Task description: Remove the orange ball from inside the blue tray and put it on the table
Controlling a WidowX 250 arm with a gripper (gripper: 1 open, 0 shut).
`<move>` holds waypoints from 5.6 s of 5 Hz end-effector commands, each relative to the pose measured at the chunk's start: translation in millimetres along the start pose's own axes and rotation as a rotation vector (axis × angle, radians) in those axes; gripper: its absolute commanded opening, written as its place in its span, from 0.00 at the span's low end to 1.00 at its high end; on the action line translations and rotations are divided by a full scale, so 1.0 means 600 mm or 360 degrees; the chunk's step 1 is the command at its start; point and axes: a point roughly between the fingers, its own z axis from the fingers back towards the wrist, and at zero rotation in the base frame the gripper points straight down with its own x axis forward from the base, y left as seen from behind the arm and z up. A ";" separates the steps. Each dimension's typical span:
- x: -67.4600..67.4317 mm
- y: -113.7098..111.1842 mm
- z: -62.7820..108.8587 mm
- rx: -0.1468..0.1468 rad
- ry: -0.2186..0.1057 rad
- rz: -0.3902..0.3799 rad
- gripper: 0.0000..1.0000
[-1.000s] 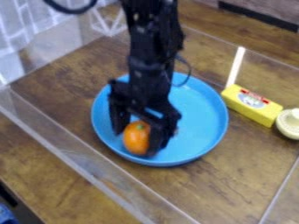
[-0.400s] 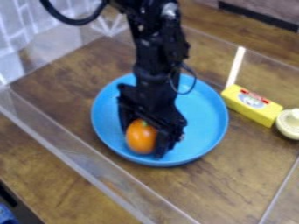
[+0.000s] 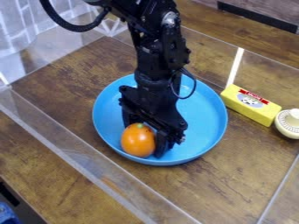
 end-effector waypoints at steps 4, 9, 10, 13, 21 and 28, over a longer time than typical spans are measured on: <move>-0.017 -0.024 -0.019 -0.0041 0.0090 -0.0002 0.00; -0.012 -0.039 0.005 -0.0066 0.0109 0.0036 0.00; -0.004 -0.041 0.029 -0.0062 0.0106 0.0043 0.00; 0.018 -0.033 0.077 -0.0085 0.0050 0.0054 0.00; 0.055 0.010 0.072 -0.0109 -0.0138 -0.0019 0.00; 0.083 0.032 0.040 -0.0083 -0.0211 -0.0027 0.00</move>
